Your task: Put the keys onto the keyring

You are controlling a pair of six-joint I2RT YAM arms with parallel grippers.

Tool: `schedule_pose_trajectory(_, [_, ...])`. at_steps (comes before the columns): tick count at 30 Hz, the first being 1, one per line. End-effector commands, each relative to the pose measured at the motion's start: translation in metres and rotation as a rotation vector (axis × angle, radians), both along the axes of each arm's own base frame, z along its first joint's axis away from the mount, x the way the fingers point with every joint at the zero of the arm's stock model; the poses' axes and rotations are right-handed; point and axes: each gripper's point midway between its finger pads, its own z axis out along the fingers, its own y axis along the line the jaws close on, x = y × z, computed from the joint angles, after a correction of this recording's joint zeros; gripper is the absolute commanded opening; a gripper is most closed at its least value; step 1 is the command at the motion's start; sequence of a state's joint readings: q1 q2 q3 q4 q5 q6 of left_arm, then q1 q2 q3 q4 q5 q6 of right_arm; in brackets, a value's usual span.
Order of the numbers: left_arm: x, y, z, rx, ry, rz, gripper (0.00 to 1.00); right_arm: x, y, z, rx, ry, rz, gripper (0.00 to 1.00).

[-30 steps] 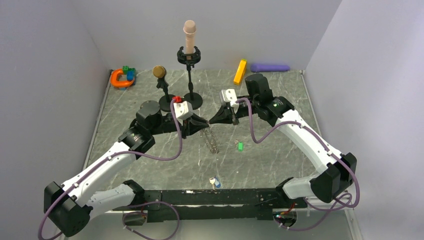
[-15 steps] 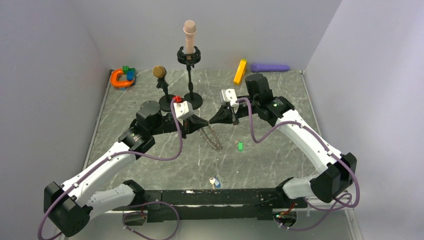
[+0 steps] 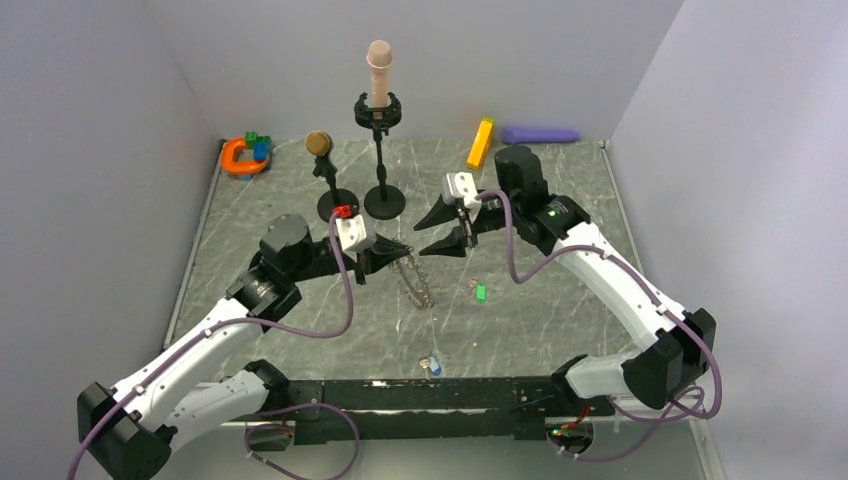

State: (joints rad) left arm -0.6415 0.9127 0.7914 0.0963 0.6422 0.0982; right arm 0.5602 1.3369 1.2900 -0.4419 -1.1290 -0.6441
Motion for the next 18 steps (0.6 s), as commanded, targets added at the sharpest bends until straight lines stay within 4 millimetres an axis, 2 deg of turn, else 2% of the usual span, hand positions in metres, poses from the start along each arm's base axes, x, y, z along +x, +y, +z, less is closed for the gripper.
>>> schedule_pose_trajectory(1, [-0.006,0.002,0.024,-0.05,-0.122,-0.021,0.0,-0.007,-0.006,0.03,0.096,-0.048,0.027,0.56])
schedule_pose_trajectory(6, [-0.016,0.003,0.025,-0.029,-0.149,-0.064,0.0,0.005,-0.018,0.035,0.125,-0.012,-0.025,0.6])
schedule_pose_trajectory(10, [-0.027,0.005,0.04,-0.06,-0.156,-0.119,0.0,0.015,-0.026,0.03,0.129,0.071,-0.063,0.61])
schedule_pose_trajectory(18, [-0.052,0.01,0.069,-0.159,-0.1,-0.219,0.0,0.004,-0.03,0.027,0.137,0.074,0.0,0.62])
